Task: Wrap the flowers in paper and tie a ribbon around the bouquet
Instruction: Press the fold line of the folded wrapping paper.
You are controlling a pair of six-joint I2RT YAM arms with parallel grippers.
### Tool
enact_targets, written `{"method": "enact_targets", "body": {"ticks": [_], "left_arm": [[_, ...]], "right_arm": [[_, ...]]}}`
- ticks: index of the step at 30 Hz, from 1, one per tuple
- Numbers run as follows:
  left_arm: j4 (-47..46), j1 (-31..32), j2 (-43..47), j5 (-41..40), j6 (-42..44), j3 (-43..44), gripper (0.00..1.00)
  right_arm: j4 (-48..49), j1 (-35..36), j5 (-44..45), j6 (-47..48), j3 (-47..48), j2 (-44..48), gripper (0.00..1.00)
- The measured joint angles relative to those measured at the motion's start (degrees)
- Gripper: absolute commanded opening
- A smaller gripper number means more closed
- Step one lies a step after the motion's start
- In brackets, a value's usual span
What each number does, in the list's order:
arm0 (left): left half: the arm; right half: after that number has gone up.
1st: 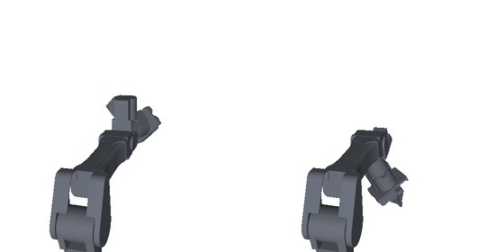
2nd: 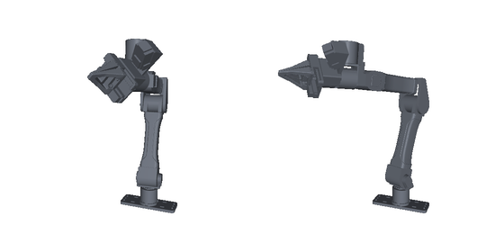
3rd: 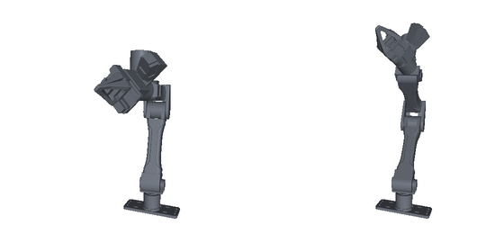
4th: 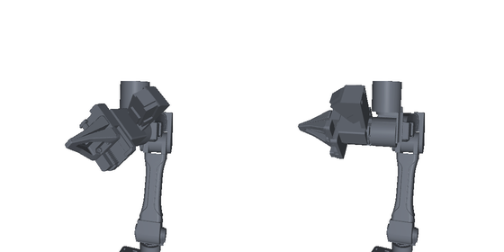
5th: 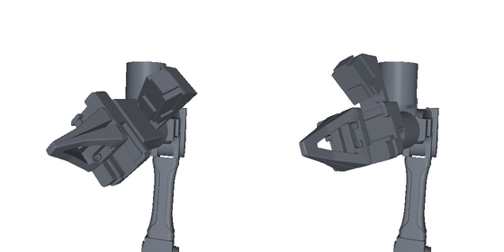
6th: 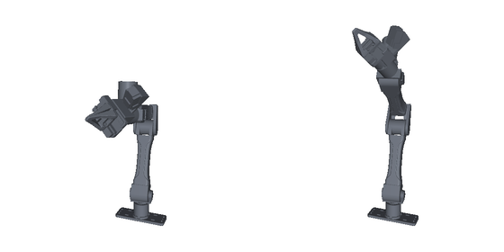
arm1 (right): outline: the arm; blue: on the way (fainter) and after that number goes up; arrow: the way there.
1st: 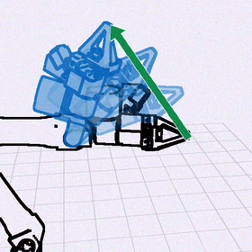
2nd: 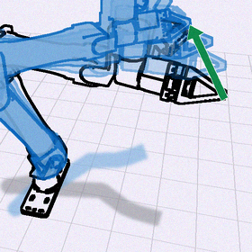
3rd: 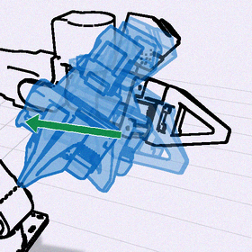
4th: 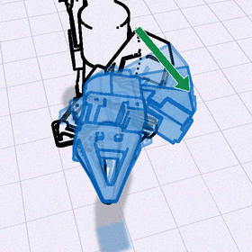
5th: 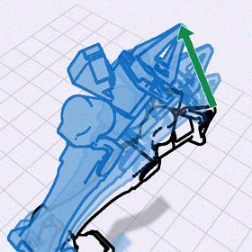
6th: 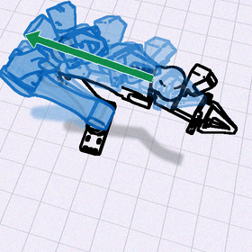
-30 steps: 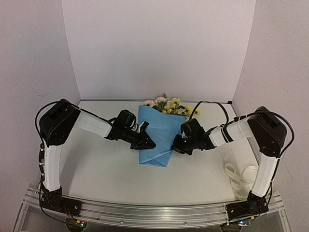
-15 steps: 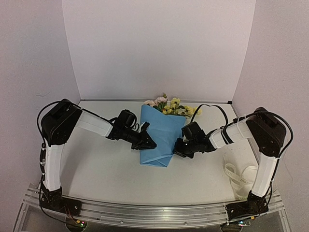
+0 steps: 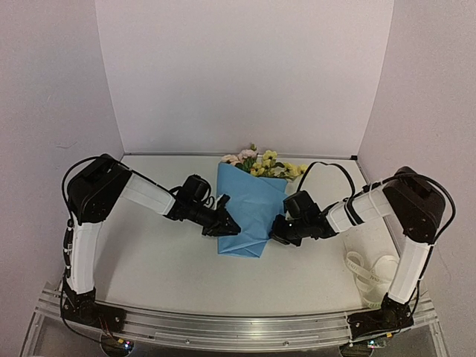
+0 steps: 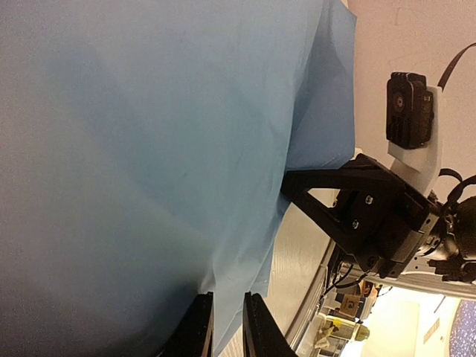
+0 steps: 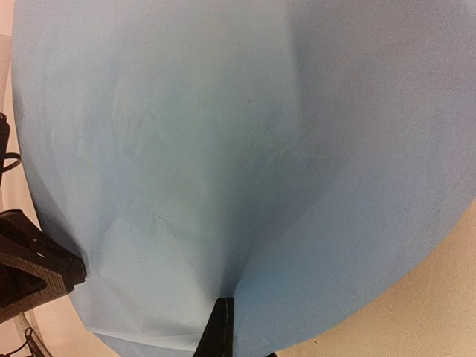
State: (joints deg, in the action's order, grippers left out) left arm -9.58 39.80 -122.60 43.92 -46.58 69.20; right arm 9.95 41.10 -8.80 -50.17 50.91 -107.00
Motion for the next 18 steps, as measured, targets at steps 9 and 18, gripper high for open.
{"method": "enact_targets", "body": {"ticks": [9, 18], "left_arm": [[-1.0, 0.4, -1.4, 0.0, -0.4, -0.7, 0.13], [-0.9, 0.4, -1.5, -0.2, -0.4, -0.7, 0.13]], "right_arm": [[-0.6, 0.0, 0.3, 0.5, -0.5, 1.1, 0.27], [-8.2, 0.0, 1.8, 0.8, -1.0, 8.1, 0.37]]}}
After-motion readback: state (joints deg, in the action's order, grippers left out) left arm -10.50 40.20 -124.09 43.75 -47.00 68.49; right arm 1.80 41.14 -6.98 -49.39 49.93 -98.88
